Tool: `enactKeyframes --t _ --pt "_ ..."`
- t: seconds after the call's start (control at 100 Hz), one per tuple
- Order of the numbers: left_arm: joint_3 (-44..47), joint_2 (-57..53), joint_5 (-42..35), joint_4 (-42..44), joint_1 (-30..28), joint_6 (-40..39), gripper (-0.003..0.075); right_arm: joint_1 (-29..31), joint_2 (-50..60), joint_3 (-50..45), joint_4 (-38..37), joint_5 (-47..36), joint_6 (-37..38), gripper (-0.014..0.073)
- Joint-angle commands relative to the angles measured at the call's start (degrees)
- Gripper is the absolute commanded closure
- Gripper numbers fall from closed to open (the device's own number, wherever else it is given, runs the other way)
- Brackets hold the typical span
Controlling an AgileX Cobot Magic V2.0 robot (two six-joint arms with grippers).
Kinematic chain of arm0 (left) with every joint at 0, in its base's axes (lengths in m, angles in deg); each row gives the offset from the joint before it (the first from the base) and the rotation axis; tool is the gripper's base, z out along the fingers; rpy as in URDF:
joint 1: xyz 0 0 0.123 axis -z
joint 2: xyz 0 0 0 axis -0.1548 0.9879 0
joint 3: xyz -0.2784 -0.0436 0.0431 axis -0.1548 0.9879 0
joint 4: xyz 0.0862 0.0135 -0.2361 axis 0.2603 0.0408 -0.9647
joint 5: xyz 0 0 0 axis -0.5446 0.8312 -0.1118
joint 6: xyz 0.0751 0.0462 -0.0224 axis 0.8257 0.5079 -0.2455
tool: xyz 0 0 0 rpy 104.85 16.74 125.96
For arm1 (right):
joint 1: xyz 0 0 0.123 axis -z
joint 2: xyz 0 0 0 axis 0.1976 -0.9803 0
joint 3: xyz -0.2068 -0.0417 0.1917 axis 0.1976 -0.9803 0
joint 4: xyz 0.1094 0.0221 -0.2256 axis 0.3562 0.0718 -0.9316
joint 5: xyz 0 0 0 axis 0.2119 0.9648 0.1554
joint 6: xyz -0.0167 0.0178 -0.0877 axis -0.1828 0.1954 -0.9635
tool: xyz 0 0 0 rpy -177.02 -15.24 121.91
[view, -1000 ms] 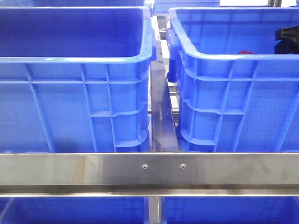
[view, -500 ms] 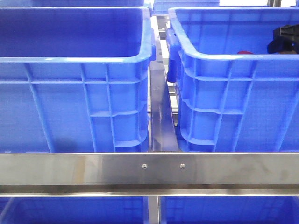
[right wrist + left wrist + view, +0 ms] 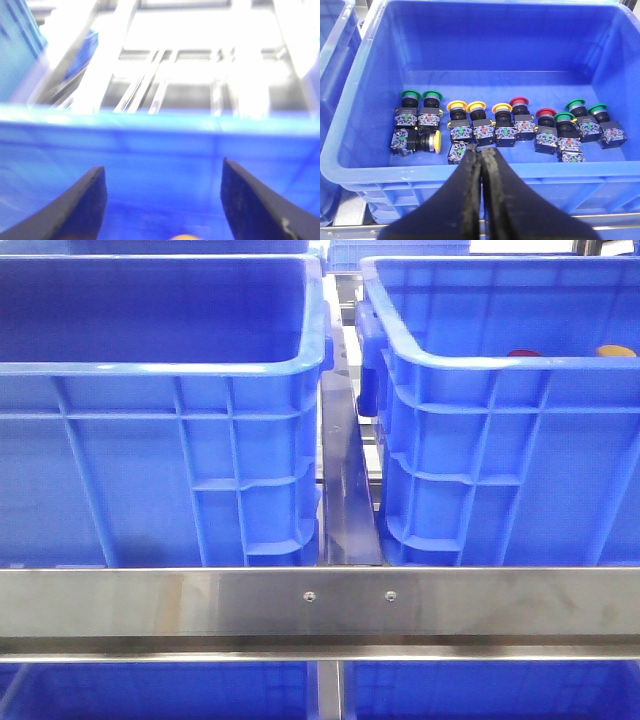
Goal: Pick red and yellow buttons and place in box
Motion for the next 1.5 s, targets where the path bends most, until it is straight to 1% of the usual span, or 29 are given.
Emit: enactKeyframes --t 0.0,0.07,0.22,0.28,0.37,0.46,0.81,1.02,1.11,1.18,1.25,1.37,1.49 --pt "-1.52 0.23 -4.14 -0.42 -0.24 -0.60 0.0739 -1.30 6.70 -0.90 4.64 0.32 -0.47 0.0083" --pt "-1.52 0.23 -4.14 -0.42 -0.24 -0.60 0.0739 -2.85 10.59 -3.39 4.17 -1.52 -0.47 0.0083" --pt "-1.52 0.23 -4.14 -0.42 -0.24 -0.60 0.0739 -6.18 19.36 -8.84 4.12 -8.45 -0.63 0.0084" --pt "-1.52 0.23 -4.14 -0.42 -0.24 -0.60 0.0739 -7.28 22.62 -11.21 4.12 -9.61 -0.63 0.0084" --pt "-1.52 0.23 -4.14 -0.42 -0.24 -0.60 0.0739 -8.24 28.04 -14.53 4.32 -9.78 -0.63 0.0084" --pt "-1.52 0.23 -4.14 -0.42 -0.24 -0.60 0.0739 -8.49 33.46 -18.38 6.04 -9.78 -0.57 0.0084" --pt "-1.52 0.23 -4.14 -0.42 -0.24 -0.60 0.0739 -8.49 55.38 -34.52 6.06 -9.96 0.50 0.0084" --pt "-1.52 0.23 -4.14 -0.42 -0.24 -0.60 0.0739 -8.49 65.73 -41.29 6.06 -9.96 0.50 0.0085" --pt "-1.52 0.23 -4.14 -0.42 -0.24 -0.60 0.0739 -8.49 68.92 -43.41 6.06 -9.96 0.50 0.0099" --pt "-1.52 0.23 -4.14 -0.42 -0.24 -0.60 0.0739 -8.49 70.41 -44.30 6.06 -9.96 0.50 0.0153" --pt "-1.52 0.23 -4.14 -0.42 -0.24 -0.60 0.0739 -8.49 71.08 -44.65 6.06 -9.96 0.50 0.0246" --pt "-1.52 0.23 -4.14 -0.42 -0.24 -0.60 0.0739 -8.49 71.14 -44.65 6.06 -9.96 0.50 0.0459" --pt "-1.52 0.23 -4.14 -0.42 -0.24 -0.60 0.0739 -8.49 71.14 -44.65 6.06 -9.96 0.50 0.0641"
